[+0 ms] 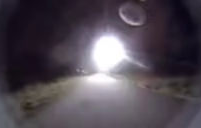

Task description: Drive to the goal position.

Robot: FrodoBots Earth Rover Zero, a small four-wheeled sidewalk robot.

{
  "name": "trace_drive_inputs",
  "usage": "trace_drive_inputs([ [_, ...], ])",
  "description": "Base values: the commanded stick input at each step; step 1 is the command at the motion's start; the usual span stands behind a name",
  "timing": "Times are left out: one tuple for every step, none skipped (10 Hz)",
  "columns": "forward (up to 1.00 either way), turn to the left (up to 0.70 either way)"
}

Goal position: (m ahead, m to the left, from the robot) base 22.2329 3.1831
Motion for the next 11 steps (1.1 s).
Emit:
trace_drive_inputs([
  [1.00, 0.04],
  [1.00, 0.04],
  [1.00, 0.06],
  [1.00, 0.11],
  [1.00, 0.16],
  [1.00, 0.16],
  [1.00, 0.16],
  [1.00, 0.12],
  [1.00, 0.08],
  [1.00, 0.05],
  [1.00, 0.05],
])
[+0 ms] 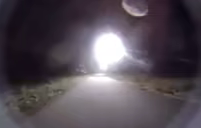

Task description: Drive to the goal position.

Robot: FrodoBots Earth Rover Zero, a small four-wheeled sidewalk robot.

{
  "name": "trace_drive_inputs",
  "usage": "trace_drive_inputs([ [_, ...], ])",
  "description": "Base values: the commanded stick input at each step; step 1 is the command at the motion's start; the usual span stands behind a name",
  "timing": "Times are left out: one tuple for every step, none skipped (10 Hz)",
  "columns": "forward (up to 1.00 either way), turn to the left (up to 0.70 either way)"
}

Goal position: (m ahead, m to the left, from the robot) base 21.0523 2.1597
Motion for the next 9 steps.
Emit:
trace_drive_inputs([
  [1.00, 0.05],
  [1.00, 0.06],
  [1.00, 0.10],
  [1.00, 0.12],
  [1.00, 0.12],
  [1.00, 0.12],
  [1.00, 0.07],
  [1.00, 0.05],
  [1.00, 0.04],
])
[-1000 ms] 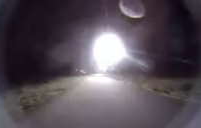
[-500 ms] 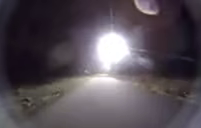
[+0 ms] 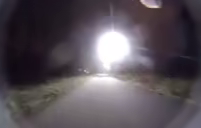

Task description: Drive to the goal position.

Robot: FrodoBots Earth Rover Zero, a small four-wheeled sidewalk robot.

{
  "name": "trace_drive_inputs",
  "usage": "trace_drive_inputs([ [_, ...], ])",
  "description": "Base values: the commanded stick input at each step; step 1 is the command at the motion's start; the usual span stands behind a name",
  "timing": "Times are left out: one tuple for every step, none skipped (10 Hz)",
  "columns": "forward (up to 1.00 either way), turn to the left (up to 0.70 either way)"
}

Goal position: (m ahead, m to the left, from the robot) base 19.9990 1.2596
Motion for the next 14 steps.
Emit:
trace_drive_inputs([
  [1.00, 0.04],
  [1.00, 0.04],
  [1.00, 0.04],
  [1.00, 0.04],
  [1.00, 0.04],
  [1.00, 0.04],
  [1.00, 0.04],
  [1.00, 0.04],
  [1.00, 0.04],
  [1.00, 0.03],
  [1.00, 0.04],
  [1.00, 0.04],
  [1.00, 0.04],
  [1.00, 0.04],
])
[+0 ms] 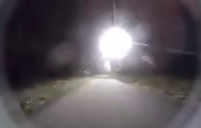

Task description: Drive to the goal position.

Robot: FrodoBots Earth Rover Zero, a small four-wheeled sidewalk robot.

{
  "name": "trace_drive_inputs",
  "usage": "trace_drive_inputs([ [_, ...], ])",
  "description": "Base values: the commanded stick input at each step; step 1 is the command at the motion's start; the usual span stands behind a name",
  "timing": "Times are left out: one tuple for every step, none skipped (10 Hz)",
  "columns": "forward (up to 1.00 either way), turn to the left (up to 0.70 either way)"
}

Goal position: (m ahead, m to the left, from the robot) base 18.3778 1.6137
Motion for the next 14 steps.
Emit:
trace_drive_inputs([
  [1.00, 0.04],
  [1.00, 0.04],
  [1.00, 0.03],
  [1.00, 0.03],
  [1.00, 0.03],
  [1.00, 0.03],
  [1.00, 0.03],
  [1.00, 0.03],
  [1.00, 0.04],
  [1.00, 0.04],
  [1.00, 0.03],
  [1.00, 0.02],
  [1.00, 0.02],
  [1.00, 0.02],
])
